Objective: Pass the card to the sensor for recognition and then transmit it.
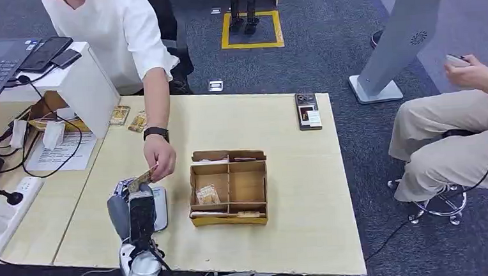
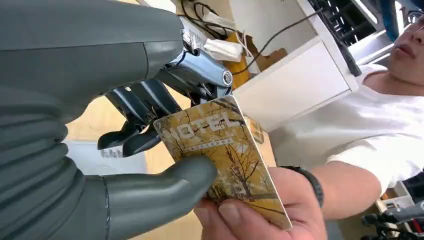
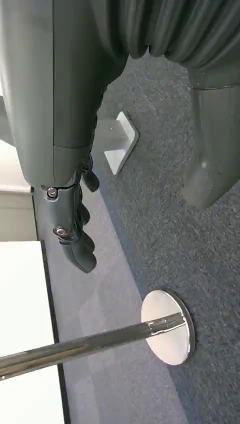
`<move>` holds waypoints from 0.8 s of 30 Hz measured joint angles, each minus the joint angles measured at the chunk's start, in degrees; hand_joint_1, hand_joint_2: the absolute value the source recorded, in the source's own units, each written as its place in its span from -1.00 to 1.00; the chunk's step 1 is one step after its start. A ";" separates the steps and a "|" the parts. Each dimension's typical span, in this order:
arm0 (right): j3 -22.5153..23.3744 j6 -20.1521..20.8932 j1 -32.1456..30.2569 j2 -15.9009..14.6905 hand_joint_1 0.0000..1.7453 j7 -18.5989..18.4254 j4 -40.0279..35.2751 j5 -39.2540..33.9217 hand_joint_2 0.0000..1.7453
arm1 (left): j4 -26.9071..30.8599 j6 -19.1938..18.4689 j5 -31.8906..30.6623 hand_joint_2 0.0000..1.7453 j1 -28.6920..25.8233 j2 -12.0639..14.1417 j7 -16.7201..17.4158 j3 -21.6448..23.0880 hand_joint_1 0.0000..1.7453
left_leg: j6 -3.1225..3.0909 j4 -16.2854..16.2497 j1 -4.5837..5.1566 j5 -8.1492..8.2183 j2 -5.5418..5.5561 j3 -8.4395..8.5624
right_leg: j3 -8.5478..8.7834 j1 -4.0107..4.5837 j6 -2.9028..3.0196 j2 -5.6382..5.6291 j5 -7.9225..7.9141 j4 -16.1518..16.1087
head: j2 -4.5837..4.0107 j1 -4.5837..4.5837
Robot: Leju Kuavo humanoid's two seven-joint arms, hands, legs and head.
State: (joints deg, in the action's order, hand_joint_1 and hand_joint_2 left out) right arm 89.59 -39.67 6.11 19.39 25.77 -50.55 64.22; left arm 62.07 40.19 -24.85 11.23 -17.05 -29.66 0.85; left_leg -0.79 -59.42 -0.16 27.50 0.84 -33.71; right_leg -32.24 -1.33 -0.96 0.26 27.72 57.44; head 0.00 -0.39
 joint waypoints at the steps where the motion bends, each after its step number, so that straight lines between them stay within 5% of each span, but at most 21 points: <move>1: 0.00 0.00 0.03 0.00 -1.00 0.02 0.07 0.04 1.00 | -0.35 0.00 0.09 1.00 0.67 -0.13 0.00 0.00 1.00 | 0.00 0.00 0.00 0.00 0.00 0.00 | 0.01 0.00 0.00 -0.01 0.00 0.00 | 0.00 0.00; 8: 0.00 0.00 0.07 0.00 -1.00 0.09 0.42 0.07 1.00 | -2.18 0.02 0.31 1.00 3.47 -0.63 0.02 0.00 1.00 | 0.00 0.00 0.00 0.00 -0.02 0.00 | 0.00 0.00 -0.01 -0.04 -0.02 0.00 | 0.00 0.00; 9: 0.00 0.00 0.09 0.00 -1.00 0.09 0.48 0.09 1.00 | -2.38 0.00 0.31 1.00 3.72 -0.66 0.02 0.00 0.86 | 0.00 0.00 0.00 0.00 -0.02 0.00 | 0.00 0.00 -0.01 -0.04 -0.02 0.00 | 0.00 0.00; 10: 0.00 0.00 0.10 0.00 -1.00 0.13 0.50 0.09 1.00 | -2.69 0.00 0.33 1.00 4.03 -0.77 -0.02 0.00 -0.86 | 0.00 -0.01 0.00 0.00 -0.02 0.00 | -0.01 0.00 -0.01 -0.04 -0.02 0.00 | 0.00 0.00; 11: 0.00 0.00 0.13 0.00 -1.00 0.20 0.55 0.09 1.00 | -2.93 0.00 0.33 1.00 4.31 -0.81 -0.09 0.00 -1.00 | 0.00 -0.01 0.00 0.00 -0.02 0.00 | -0.01 0.00 -0.01 -0.04 -0.01 0.00 | 0.00 0.00; 24: 0.00 0.00 0.21 0.00 -1.00 0.66 1.05 -0.02 1.00 | -3.67 0.00 -0.20 1.00 5.20 -1.11 -1.92 0.00 -1.00 | 0.00 -0.01 0.00 0.00 -0.03 0.00 | -0.02 0.00 -0.01 -0.06 -0.01 0.00 | 0.02 0.00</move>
State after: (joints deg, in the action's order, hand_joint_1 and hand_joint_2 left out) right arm 89.59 -39.67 6.33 19.39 26.42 -49.51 64.19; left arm 58.40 40.19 -25.05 16.43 -18.16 -31.58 0.85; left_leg -0.78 -59.43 -0.16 27.49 0.80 -33.71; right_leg -32.26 -1.34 -0.97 0.21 27.71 57.44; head 0.02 -0.39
